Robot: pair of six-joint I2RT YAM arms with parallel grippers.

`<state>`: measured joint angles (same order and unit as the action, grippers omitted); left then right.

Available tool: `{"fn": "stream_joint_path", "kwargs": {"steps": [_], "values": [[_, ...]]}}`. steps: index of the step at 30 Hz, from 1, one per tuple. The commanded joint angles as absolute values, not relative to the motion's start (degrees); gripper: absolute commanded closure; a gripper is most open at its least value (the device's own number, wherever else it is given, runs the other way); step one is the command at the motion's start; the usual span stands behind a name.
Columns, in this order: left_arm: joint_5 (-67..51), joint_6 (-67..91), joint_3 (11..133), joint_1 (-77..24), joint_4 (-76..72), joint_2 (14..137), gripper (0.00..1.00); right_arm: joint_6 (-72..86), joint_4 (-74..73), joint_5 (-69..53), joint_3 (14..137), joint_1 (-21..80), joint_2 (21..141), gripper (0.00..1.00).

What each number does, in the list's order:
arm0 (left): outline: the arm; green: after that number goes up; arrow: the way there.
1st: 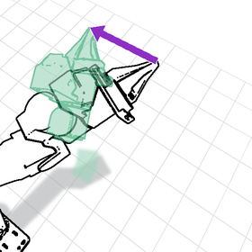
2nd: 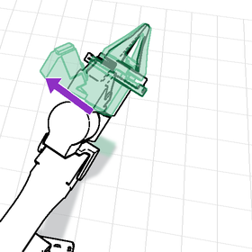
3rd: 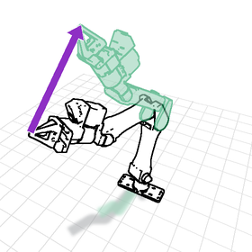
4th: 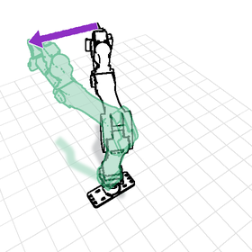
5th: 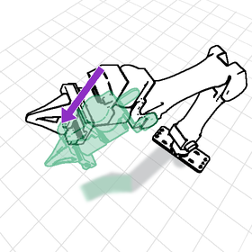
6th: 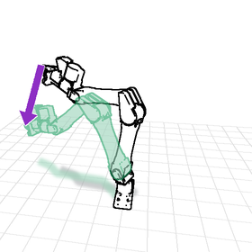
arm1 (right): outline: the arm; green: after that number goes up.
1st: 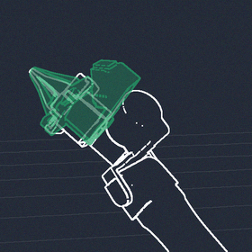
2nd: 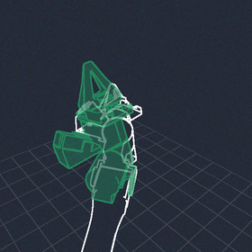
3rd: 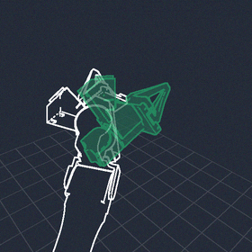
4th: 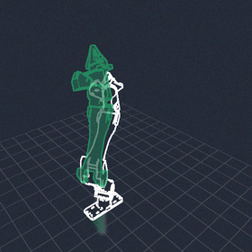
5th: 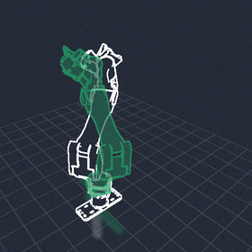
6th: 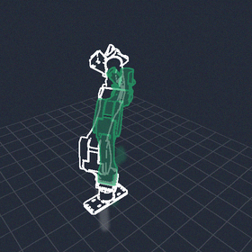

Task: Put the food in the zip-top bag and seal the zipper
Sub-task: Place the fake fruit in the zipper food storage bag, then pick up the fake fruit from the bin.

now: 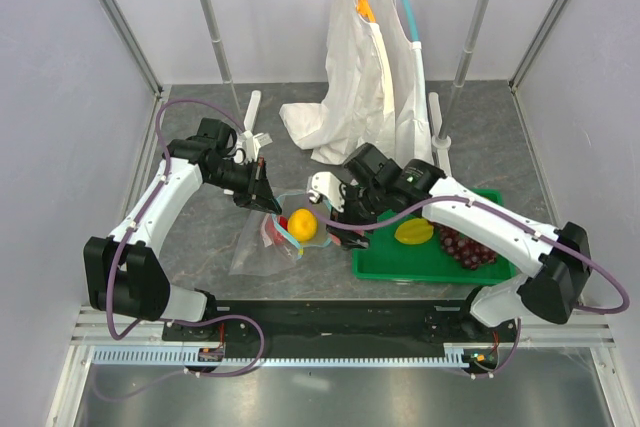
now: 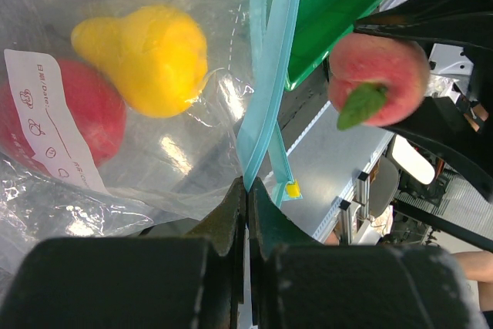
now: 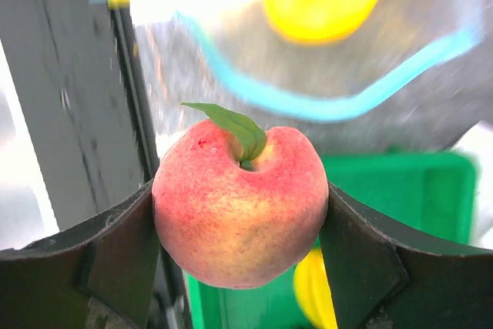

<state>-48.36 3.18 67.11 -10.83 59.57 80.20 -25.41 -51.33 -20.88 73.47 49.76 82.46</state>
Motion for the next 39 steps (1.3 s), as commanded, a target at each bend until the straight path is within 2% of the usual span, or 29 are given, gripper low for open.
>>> {"fn": "stream_joint_path", "kwargs": {"steps": [1, 6, 8, 10, 12, 14, 15, 19, 26, 29, 31, 36, 39], "values": [[-50.01, 1.76, 67.76, -10.55, 58.89, 80.51, 0.98, -20.22, -41.94, -21.01, 77.96, 50.36, 84.1, 0.56], [-50.36, 1.76, 68.11, -10.55, 58.89, 80.51, 0.98, -20.83, -34.47, -19.69, 81.38, 51.24, 91.57, 0.55], [-50.8, 1.76, 68.2, -10.55, 58.89, 80.42, 0.98, -19.78, -32.18, -18.55, 82.17, 52.03, 94.2, 0.51], [-51.24, 1.67, 68.29, -10.55, 58.97, 80.42, 0.98, -18.29, -27.7, -16.36, 82.0, 52.38, 95.27, 0.43], [-51.59, 1.58, 68.29, -10.46, 59.06, 80.42, 0.98, -17.4, -24.71, -14.6, 81.74, 52.82, 95.97, 0.21], [-52.03, 1.58, 68.29, -10.28, 59.15, 80.33, 0.98, -17.14, -24.43, -13.89, 82.18, 53.17, 95.63, 0.12], [-52.21, 1.58, 68.47, -10.11, 59.15, 80.42, 0.98, -16.88, -25.39, -13.45, 82.35, 53.26, 95.19, 0.02], [-53.52, 1.58, 68.38, -8.53, 59.41, 80.6, 0.98, -16.09, -31.8, -13.1, 82.18, 53.35, 90.72, 0.02], [-54.14, 1.41, 68.29, -8.17, 59.41, 80.86, 0.98, -22.75, -43.23, -8.62, 70.78, 51.51, 75.35, 0.02], [-54.23, 1.41, 68.38, -8.09, 59.41, 81.04, 0.98, -26.19, -49.73, -9.49, 66.29, 48.7, 72.52, 0.02], [-54.05, 1.49, 68.38, -8.17, 59.41, 81.04, 0.98, -27.85, -53.6, -10.37, 64.52, 45.64, 71.72, 0.06], [-54.05, 1.67, 68.29, -8.17, 59.15, 81.12, 0.98, -37.42, -52.56, -5.55, 54.07, 41.31, 66.45, 0.13], [-53.88, 1.84, 68.38, -8.17, 59.24, 81.3, 0.98, -43.84, -48.88, -2.38, 49.14, 38.86, 66.79, 0.08]]}}
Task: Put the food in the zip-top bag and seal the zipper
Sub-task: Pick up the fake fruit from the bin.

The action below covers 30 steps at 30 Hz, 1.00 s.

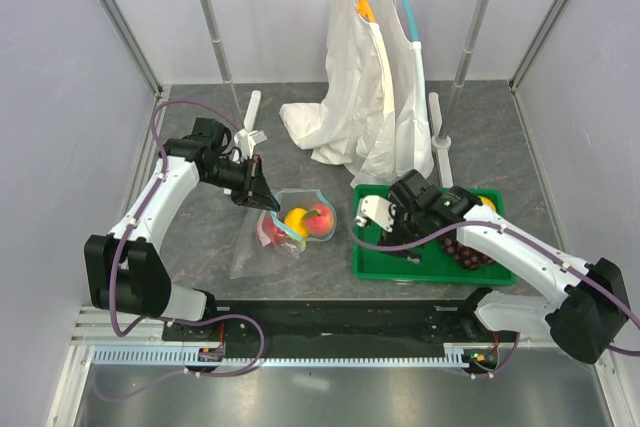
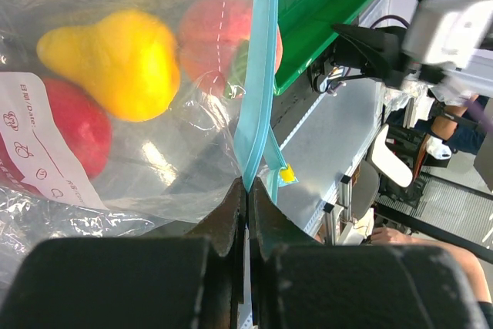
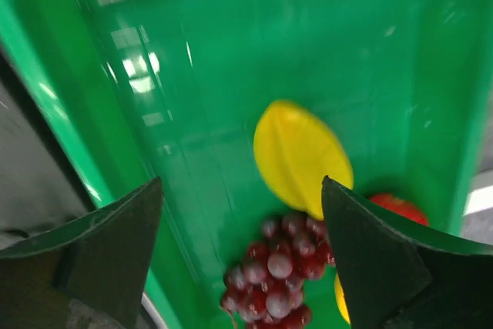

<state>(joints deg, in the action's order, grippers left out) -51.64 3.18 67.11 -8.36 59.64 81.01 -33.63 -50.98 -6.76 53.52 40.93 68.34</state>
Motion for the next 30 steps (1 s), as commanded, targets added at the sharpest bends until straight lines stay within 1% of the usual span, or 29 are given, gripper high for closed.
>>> {"fn": "stream_joint_path", "kwargs": {"steps": [1, 2, 4, 11, 13, 15, 16, 18, 19, 21, 22, 24, 25, 27, 30], "values": [[-53.96, 1.85, 68.38, -8.17, 59.24, 81.21, 0.98, -45.95, -47.82, -1.94, 48.52, 37.63, 67.84, 0.06], [-53.7, 1.85, 68.38, -8.17, 59.24, 81.12, 0.98, -47.01, -45.99, -1.67, 47.82, 37.1, 68.46, 0.03], [-53.7, 1.85, 68.2, -8.17, 59.24, 80.95, 0.98, -48.68, -44.04, -0.97, 47.64, 35.86, 70.82, 0.02], [-53.61, 1.67, 68.03, -8.17, 59.24, 81.03, 0.98, -53.96, -38.07, 1.14, 46.5, 34.19, 78.3, 0.02], [-53.61, 1.58, 68.03, -8.17, 59.24, 81.04, 0.98, -55.02, -37.79, 0.7, 46.32, 34.19, 80.41, 0.04], [-53.7, 1.5, 68.03, -8.17, 59.24, 80.86, 0.98, -55.72, -37.53, 0.88, 46.23, 34.19, 81.38, 0.11], [-53.7, 1.41, 68.03, -8.17, 59.41, 80.86, 0.98, -55.9, -37.44, 0.7, 46.32, 34.19, 81.73, 0.19], [-53.61, 1.06, 67.94, -8.17, 59.5, 80.77, 0.98, -55.99, -37.97, 0.18, 46.76, 34.19, 81.48, 0.27], [-53.44, 1.05, 67.94, -8.09, 59.5, 80.68, 0.98, -56.07, -39.19, -1.22, 47.71, 34.19, 80.78, 0.38], [-53.44, 0.88, 67.85, -8.17, 59.5, 80.86, 0.98, -55.12, -40.69, -4.2, 49.39, 34.36, 79.9, 0.49], [-53.52, 0.88, 67.85, -8.09, 59.5, 80.95, 0.98, -54.59, -42.17, -5.35, 51.31, 34.37, 79.72, 0.61], [-53.61, 0.88, 67.94, -8.17, 59.41, 81.3, 0.98, -52.74, -43.5, -7.29, 53.6, 34.37, 79.72, 0.71], [-53.79, 0.97, 67.85, -8.09, 59.5, 81.39, 0.98, -50.3, -44.9, -10.17, 56.22, 34.37, 79.72, 0.76], [-53.79, 0.97, 67.94, -8.09, 59.5, 81.39, 0.98, -47.91, -46.4, -13.78, 58.96, 34.45, 79.72, 0.76], [-54.23, 0.79, 68.03, -7.82, 59.41, 81.3, 0.98, -41.15, -47.37, -23.18, 65.02, 34.72, 78.41, 0.78]]}}
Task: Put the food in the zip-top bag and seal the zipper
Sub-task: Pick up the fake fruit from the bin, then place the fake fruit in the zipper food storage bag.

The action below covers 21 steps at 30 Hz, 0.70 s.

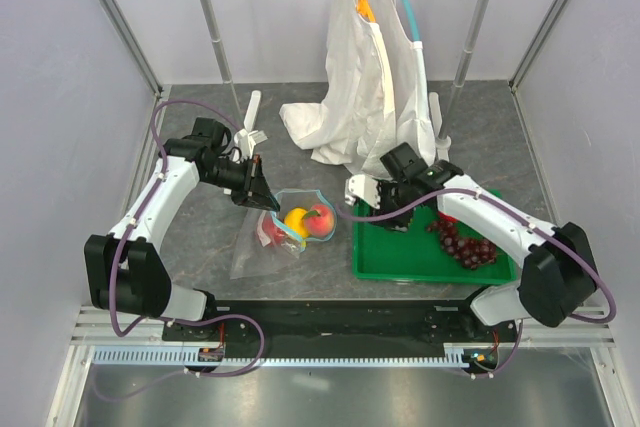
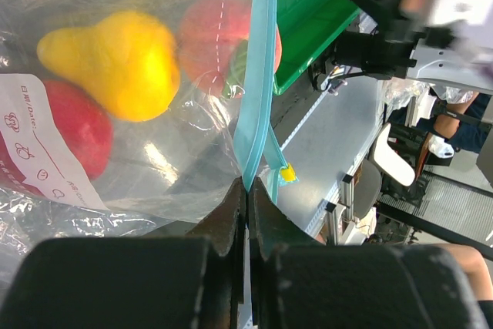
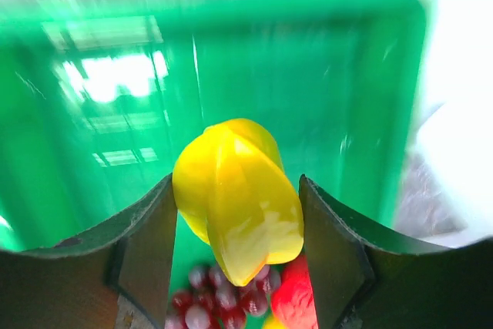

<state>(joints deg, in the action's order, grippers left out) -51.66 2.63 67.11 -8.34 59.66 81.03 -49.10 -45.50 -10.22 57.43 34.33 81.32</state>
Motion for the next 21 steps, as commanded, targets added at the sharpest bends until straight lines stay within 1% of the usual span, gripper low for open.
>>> {"fn": "stream_joint_path", "kwargs": {"steps": [1, 3, 4, 5, 6, 7, 9, 10, 13, 19, 21], "values": [[-54.49, 0.79, 67.94, -7.74, 59.5, 81.39, 0.98, -36.09, -45.46, -27.64, 65.82, 34.8, 77.88, 0.8], [-54.93, 0.79, 67.94, -7.38, 59.5, 81.39, 0.98, -29.3, -41.77, -31.45, 67.14, 35.07, 75.95, 0.82], [-55.37, 0.79, 67.94, -7.38, 59.41, 81.56, 0.98, -25.7, -35.74, -33.12, 66.97, 35.16, 75.15, 0.84], [-55.72, 0.88, 67.85, -7.3, 59.5, 81.56, 0.98, -16.53, -31.94, -34.87, 66.45, 35.68, 74.36, 0.84], [-55.98, 0.88, 67.85, -7.29, 59.5, 81.65, 0.98, -12.61, -27.99, -35.33, 64.97, 36.03, 73.05, 0.86], [-56.16, 0.97, 67.85, -7.21, 59.41, 81.65, 0.98, -7.52, -18.9, -35.16, 63.82, 36.47, 72.43, 0.87], [-56.51, 1.14, 68.03, -7.12, 59.33, 82.0, 0.98, 4.44, -10.59, -31.48, 61.1, 38.05, 71.81, 0.85], [-56.77, 1.14, 68.11, -7.03, 59.24, 82.09, 0.98, 7.27, -4.46, -30.25, 60.65, 38.58, 72.07, 0.82], [-57.21, 1.23, 68.38, -6.86, 59.33, 82.18, 0.98, 15.37, 2.52, -25.59, 60.55, 40.95, 74.79, 0.76], [-58.1, 1.49, 68.38, -6.5, 59.24, 82.27, 0.98, 25.82, 8.24, -23.82, 61.7, 43.06, 82.87, 0.81], [-58.36, 1.32, 68.03, -6.24, 59.33, 82.09, 0.98, 26.8, 9.05, -23.82, 61.96, 43.94, 84.8, 0.8]]}}
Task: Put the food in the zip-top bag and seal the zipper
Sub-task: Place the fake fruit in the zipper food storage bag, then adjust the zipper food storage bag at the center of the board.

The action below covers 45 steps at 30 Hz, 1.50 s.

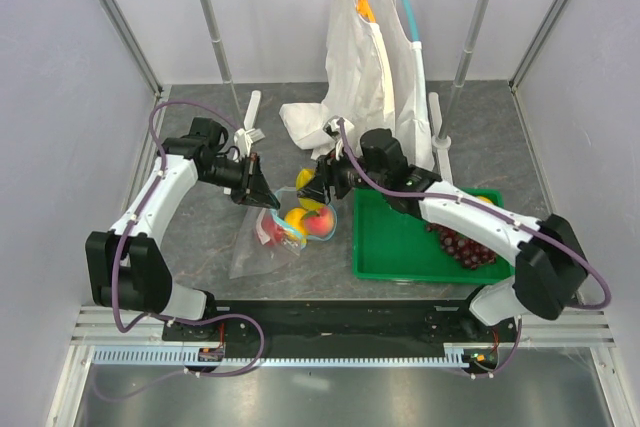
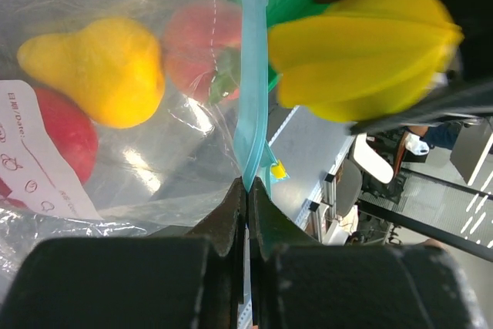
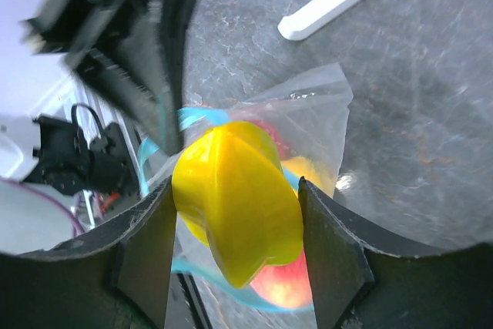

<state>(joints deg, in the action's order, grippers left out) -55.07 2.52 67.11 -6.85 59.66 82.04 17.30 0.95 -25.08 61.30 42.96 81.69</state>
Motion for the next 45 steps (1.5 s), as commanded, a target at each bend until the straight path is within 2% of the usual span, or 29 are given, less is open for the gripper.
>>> {"fn": "stream_joint_path", "kwargs": {"steps": [1, 2, 3, 5, 6, 8, 10, 12, 13, 15, 17, 20, 23, 24, 28, 32, 45], "values": [[-58.45, 1.32, 67.85, -6.07, 59.33, 82.09, 0.98, 27.42, 9.84, -23.64, 61.96, 44.38, 85.08, 0.76], [-58.62, 1.23, 67.68, -5.89, 59.41, 82.09, 0.98, 27.94, 10.19, -23.73, 61.88, 44.99, 85.34, 0.68], [-59.23, 1.23, 67.76, -5.71, 59.33, 82.18, 0.98, 28.38, 10.46, -23.73, 61.88, 45.43, 85.43, 0.43], [-59.94, 1.32, 67.68, -4.93, 59.33, 82.26, 0.98, 28.91, 10.63, -24.69, 61.87, 46.14, 85.43, 0.34], [-60.72, 1.41, 67.59, -4.66, 59.33, 82.53, 0.98, 29.09, 10.37, -25.31, 62.22, 46.32, 85.17, 0.25], [-61.78, 1.58, 67.59, -3.44, 59.33, 82.97, 0.98, 29.27, 9.58, -26.88, 62.58, 46.23, 84.64, 0.24], [-62.93, 1.67, 67.5, -2.82, 59.24, 83.67, 0.98, 30.06, 9.84, -27.33, 62.58, 46.23, 84.2, 0.29], [-63.98, 1.76, 67.59, -2.02, 59.24, 84.11, 0.98, 32.24, 10.98, -28.3, 62.32, 46.49, 84.37, 0.29], [-64.42, 1.76, 67.5, -1.85, 59.24, 84.37, 0.98, 32.78, 10.81, -28.21, 62.58, 46.67, 84.72, 0.24], [-65.56, 1.76, 67.68, -1.58, 59.15, 84.38, 0.98, 31.92, 8.72, -29.35, 65.45, 46.76, 86.04, 0.1], [-65.57, 1.67, 67.59, -1.23, 59.24, 83.5, 0.98, 29.37, 1.6, -28.57, 67.75, 45.54, 85.09, 0.07], [-65.48, 0.97, 67.33, -0.97, 59.33, 82.36, 0.98, 28.39, -3.59, -26.37, 66.72, 40.2, 81.14, 0.11], [-65.39, 0.88, 67.41, -0.79, 59.33, 82.26, 0.98, 26.99, -7.55, -23.83, 61.45, 37.01, 76.49, 0.22], [-65.48, 0.97, 67.5, -0.7, 59.33, 82.53, 0.98, 26.81, -7.99, -23.3, 57.69, 36.83, 75.33, 0.31], [-66.0, 1.14, 67.94, -0.44, 59.33, 82.71, 0.98, 27.68, -8.17, -23.2, 51.86, 36.83, 73.39, 0.48], [-65.92, 1.23, 68.2, -0.35, 59.41, 82.36, 0.98, 24.19, -9.14, -22.51, 50.8, 38.22, 77.24, 0.51], [-65.74, -1.39, 67.85, -0.18, 60.82, 82.0, 0.98, 24.61, -2.38, -20.39, 52.91, 41.48, 89.12, 0.49]]}}
